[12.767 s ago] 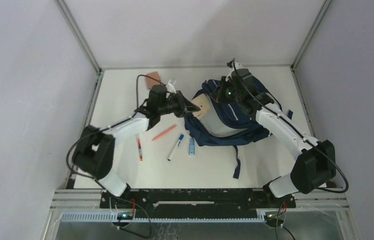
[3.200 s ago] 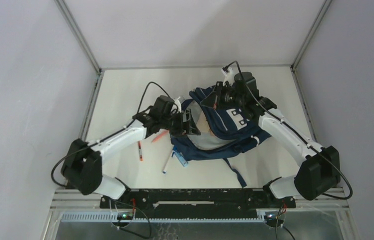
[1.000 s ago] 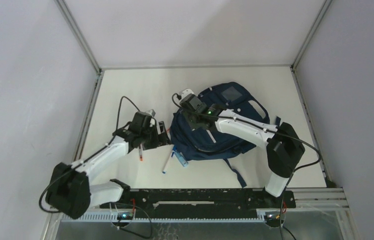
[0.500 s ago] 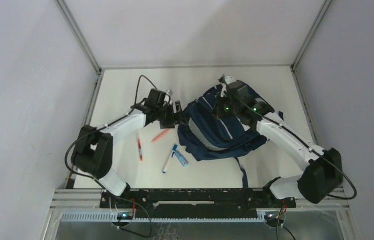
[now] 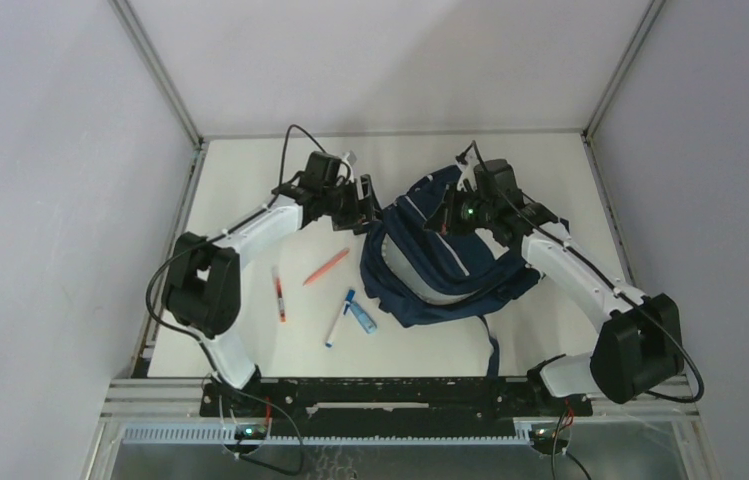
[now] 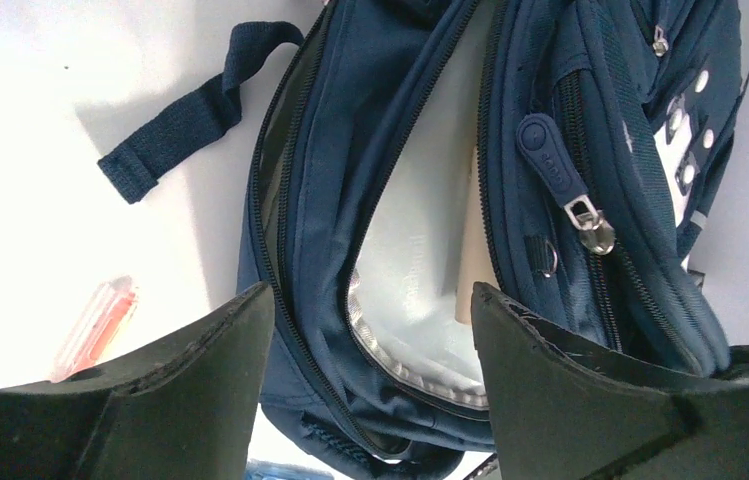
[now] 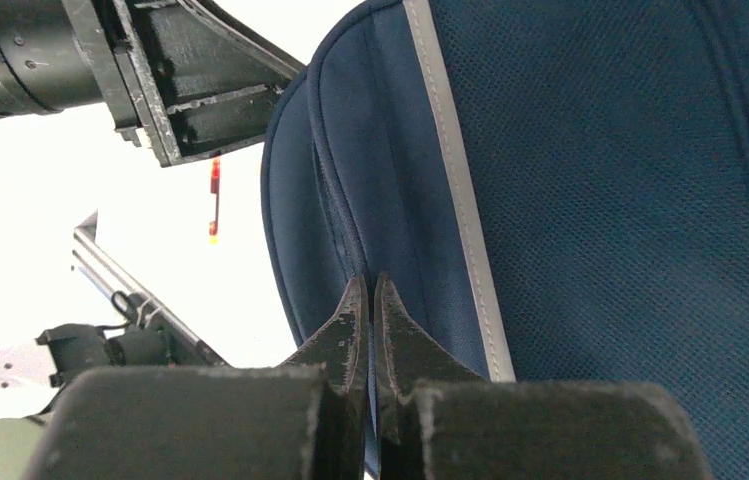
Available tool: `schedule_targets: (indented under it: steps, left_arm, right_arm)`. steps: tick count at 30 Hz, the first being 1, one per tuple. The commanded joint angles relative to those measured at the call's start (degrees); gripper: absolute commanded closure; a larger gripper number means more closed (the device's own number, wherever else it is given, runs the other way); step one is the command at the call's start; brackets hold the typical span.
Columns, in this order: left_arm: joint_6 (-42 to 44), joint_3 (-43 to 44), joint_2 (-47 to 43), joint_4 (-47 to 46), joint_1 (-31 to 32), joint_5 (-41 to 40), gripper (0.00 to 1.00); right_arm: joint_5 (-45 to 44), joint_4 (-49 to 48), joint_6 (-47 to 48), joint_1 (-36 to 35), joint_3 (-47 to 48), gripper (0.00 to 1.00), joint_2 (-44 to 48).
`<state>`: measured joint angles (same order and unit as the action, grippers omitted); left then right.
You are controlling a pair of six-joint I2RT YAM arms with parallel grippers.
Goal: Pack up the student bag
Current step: Adjust the student bag at the center of the board.
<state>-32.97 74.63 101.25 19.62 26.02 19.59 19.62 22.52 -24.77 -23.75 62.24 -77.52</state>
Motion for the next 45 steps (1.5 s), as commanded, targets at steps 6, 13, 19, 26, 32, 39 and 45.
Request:
schedule_targets:
  steps: [6,13,19,26,32,39,45]
  left_arm:
    - [4.2,-3.4,-14.1,4.5,0.3,-8.1,0.2]
    - [-4.3,-11.6,-19.9,-5.0,5.0,0.5,0.2]
    - [-10.8,-10.5,-18.5,-14.2,10.9,-0.2,0.26]
    - [-20.6,-10.1,-12.3,-24.9,10.9,2.8,0.31]
    - [-21.6,-7.7,-8.7,-23.3,11.0,3.2,0.29]
    - [-21.5,-8.7,-9.4,-22.1,10.8,1.0,0.23]
    - [-21.6,-3.2,-3.6,-21.0,9.9,1.0,0.44]
  right_arm:
    - [3.6,-2.8,-1.6,1.6,1.6,1.0,-1.0]
    - [7.1,-5.3,-3.3,1.4,1.5,1.0,-3.7]
    - [7.4,-5.7,-3.1,1.1,1.6,1.0,-3.6]
    - [6.0,-3.8,-2.3,0.7,1.6,1.0,-2.5]
    - [5.3,-3.1,-1.6,0.5,1.6,1.0,-1.4]
    - [5.5,-3.3,-1.4,0.3,1.6,1.0,-1.4]
    - [4.1,-1.9,-0.2,-0.8,1.5,1.0,-1.0]
